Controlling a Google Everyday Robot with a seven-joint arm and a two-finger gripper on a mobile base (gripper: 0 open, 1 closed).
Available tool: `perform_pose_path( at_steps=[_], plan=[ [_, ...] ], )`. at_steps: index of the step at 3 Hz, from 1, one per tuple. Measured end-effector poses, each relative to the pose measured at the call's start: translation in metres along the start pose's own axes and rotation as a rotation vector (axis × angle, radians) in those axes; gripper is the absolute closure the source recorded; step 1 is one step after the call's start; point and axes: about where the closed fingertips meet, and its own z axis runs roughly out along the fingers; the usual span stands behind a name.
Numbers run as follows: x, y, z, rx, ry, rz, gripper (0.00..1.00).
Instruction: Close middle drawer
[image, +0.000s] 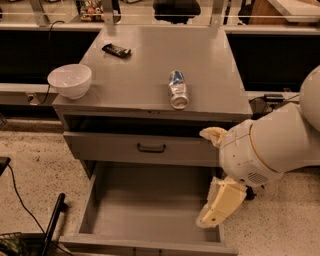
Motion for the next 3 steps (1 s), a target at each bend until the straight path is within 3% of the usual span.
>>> perform_pose_path(
  at_steps=[1, 2, 3],
  plan=[
    [-0.002, 0.000, 0.003, 0.002, 0.024, -0.005, 0.00],
    [0.031, 0.009, 0.058, -0.052, 0.027, -0.021, 0.00],
    [0.094, 0.043, 0.148, -0.125, 0.059, -0.018, 0.00]
  ],
)
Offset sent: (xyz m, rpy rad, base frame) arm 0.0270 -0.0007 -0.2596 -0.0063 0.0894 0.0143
